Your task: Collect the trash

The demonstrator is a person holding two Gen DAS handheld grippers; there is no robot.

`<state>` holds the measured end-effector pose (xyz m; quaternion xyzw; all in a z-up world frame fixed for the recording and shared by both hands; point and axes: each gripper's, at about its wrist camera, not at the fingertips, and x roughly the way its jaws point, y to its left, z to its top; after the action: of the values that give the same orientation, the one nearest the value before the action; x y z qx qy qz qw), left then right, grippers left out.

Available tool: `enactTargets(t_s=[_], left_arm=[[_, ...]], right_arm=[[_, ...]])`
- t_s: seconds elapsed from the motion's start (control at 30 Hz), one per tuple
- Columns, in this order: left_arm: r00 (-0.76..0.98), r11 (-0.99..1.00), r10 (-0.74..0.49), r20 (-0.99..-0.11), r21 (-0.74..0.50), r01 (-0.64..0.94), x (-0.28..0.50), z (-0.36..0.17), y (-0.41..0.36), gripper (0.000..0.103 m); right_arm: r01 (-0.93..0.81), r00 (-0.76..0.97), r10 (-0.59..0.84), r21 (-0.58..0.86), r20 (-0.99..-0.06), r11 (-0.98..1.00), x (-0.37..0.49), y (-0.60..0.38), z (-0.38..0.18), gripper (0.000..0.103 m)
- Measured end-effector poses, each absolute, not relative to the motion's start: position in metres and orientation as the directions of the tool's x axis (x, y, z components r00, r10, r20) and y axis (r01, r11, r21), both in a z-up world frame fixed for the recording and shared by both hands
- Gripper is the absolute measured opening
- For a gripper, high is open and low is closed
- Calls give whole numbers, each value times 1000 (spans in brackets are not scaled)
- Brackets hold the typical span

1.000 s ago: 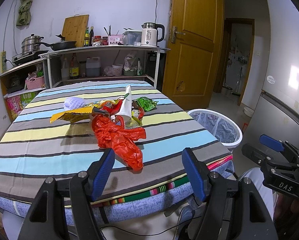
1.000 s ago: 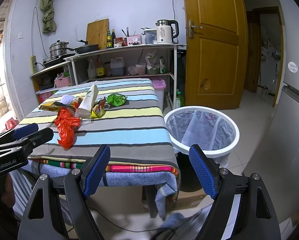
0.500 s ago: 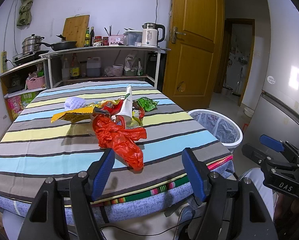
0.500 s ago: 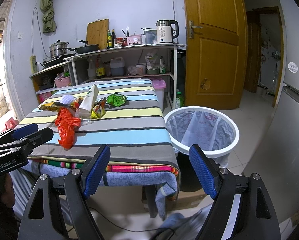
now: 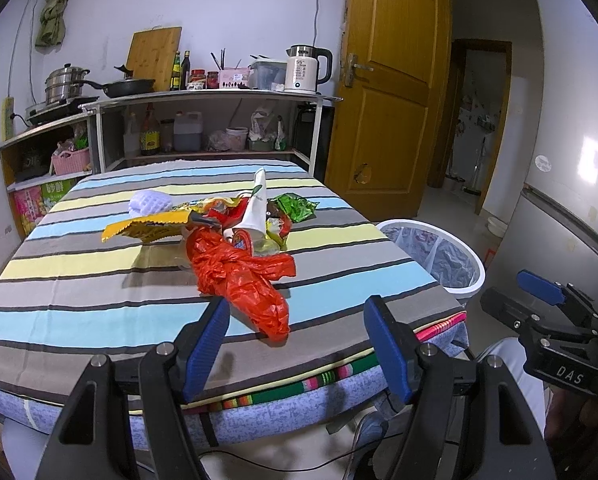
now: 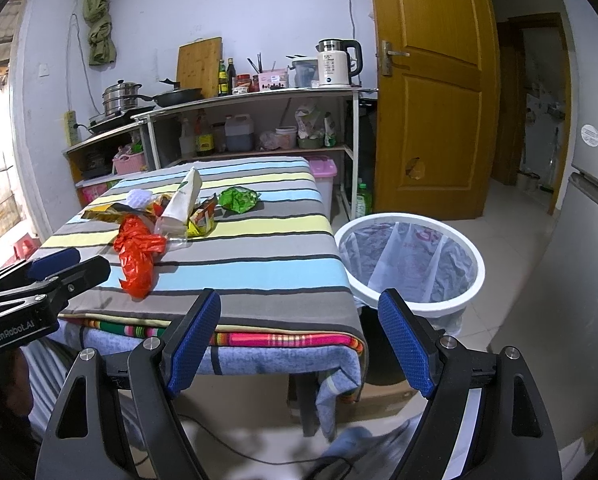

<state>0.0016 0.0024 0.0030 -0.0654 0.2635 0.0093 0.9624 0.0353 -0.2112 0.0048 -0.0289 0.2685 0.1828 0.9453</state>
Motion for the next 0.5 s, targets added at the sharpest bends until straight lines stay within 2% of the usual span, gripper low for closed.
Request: enactTargets(t_s=[0.5], left_arm=[[830,977,39,-557,-155,-150,18,-10,46,71]], right_arm=[[-462,734,410,43,-541,886,62,-174,2,81]])
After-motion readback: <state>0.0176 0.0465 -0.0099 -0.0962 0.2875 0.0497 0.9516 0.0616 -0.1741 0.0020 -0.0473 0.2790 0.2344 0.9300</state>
